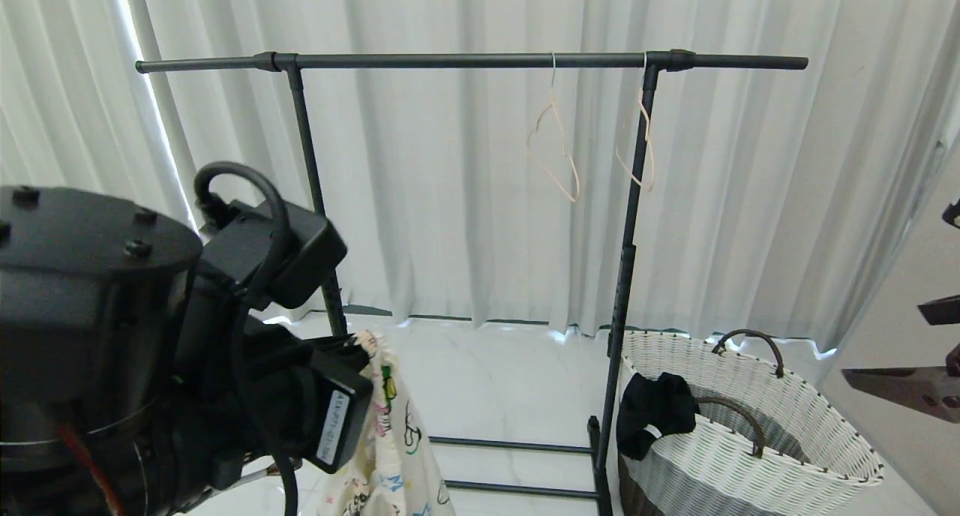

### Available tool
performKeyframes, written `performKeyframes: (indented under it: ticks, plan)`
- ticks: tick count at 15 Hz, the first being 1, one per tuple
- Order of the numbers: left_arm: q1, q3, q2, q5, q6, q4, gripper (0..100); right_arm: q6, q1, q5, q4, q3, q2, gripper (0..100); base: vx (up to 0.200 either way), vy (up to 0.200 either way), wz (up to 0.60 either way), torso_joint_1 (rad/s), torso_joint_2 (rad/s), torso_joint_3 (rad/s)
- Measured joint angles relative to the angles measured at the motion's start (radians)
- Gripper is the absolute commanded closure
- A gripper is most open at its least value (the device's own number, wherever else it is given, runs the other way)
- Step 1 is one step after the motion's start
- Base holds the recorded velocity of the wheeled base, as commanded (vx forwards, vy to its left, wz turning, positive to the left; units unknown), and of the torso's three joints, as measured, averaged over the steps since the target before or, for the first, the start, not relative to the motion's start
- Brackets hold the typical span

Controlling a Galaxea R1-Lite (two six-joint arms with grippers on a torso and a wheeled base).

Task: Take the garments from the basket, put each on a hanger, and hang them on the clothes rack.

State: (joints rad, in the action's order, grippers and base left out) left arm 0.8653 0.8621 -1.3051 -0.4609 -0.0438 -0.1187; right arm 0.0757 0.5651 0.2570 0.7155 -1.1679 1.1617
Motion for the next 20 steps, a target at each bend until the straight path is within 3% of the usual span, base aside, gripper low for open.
performKeyframes:
  ticks: [3, 6, 11, 15, 20]
  plan:
    - [-0.154, -0.149, 0.065, -0.004, 0.002, 0.000, 100, 0.088, -0.186, 0.039, 0.027, 0.094, -0.037, 0, 0.000, 0.000, 0.00, 0.000, 0.00, 0.000]
    - [-0.274, -0.238, 0.110, -0.013, 0.002, 0.003, 100, 0.185, -0.325, 0.005, -0.084, 0.207, -0.077, 0, 0.000, 0.000, 0.00, 0.000, 0.00, 0.000]
    - [-0.301, -0.286, 0.130, -0.131, 0.013, 0.001, 100, 0.160, -0.354, -0.055, -0.110, 0.242, -0.100, 0, 0.000, 0.000, 0.00, 0.105, -0.31, -0.198]
    - [-0.304, -0.305, 0.133, -0.134, 0.014, 0.002, 100, 0.082, -0.356, -0.145, -0.191, 0.244, -0.101, 0, 0.000, 0.000, 0.00, 0.181, -0.46, -0.282]
    - [-0.316, -0.306, 0.133, -0.134, 0.020, 0.002, 100, 0.063, -0.355, -0.154, -0.224, 0.243, -0.092, 0, 0.000, 0.000, 0.00, 0.206, -0.48, -0.277]
